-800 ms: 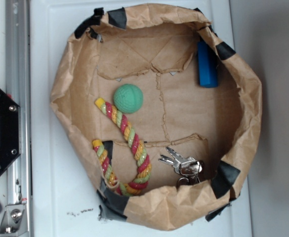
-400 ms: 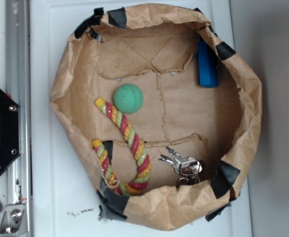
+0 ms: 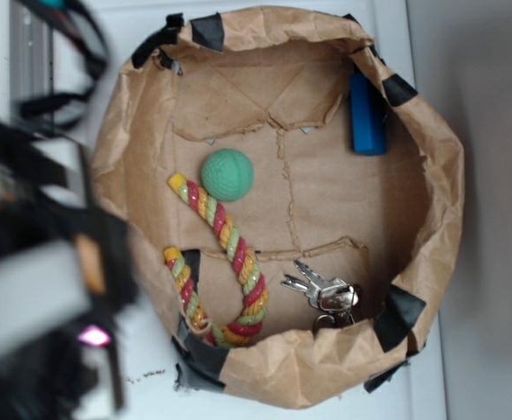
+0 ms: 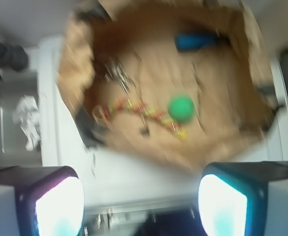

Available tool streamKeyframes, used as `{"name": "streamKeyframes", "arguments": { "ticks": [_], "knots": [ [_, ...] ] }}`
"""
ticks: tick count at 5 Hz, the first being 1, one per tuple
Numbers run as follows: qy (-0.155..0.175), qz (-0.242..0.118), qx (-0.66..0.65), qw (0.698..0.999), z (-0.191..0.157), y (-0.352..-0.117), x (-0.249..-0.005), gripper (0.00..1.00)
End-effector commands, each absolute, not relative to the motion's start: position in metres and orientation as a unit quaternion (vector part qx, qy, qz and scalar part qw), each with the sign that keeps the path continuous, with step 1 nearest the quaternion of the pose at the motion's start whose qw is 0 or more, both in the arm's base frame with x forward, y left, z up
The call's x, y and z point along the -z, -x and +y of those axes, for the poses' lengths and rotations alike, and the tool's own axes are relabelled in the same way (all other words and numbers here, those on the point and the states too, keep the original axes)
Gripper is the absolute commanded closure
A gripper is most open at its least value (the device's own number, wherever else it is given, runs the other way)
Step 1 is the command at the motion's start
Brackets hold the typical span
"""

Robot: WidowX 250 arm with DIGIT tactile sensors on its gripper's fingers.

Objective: Grab the silver keys.

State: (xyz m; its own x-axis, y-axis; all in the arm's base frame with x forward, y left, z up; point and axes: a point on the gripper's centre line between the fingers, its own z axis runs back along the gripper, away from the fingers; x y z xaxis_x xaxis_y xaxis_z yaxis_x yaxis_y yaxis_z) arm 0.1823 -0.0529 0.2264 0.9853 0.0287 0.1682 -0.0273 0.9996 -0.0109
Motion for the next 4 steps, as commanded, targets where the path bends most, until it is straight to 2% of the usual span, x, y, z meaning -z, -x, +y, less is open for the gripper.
{"name": "streamKeyframes", "arguments": {
  "ticks": [1,2,3,4],
  "knots": [
    [0.014,-0.124,0.028,0.992,-0.049,-0.227,-0.219,0.0],
    [0.008,-0.127,-0.002,0.992,-0.04,-0.257,-0.197,0.0],
    [0.027,-0.128,-0.103,0.986,-0.018,-0.282,-0.174,0.0],
    [0.062,-0.144,-0.21,0.965,-0.009,-0.312,-0.166,0.0]
  ]
}}
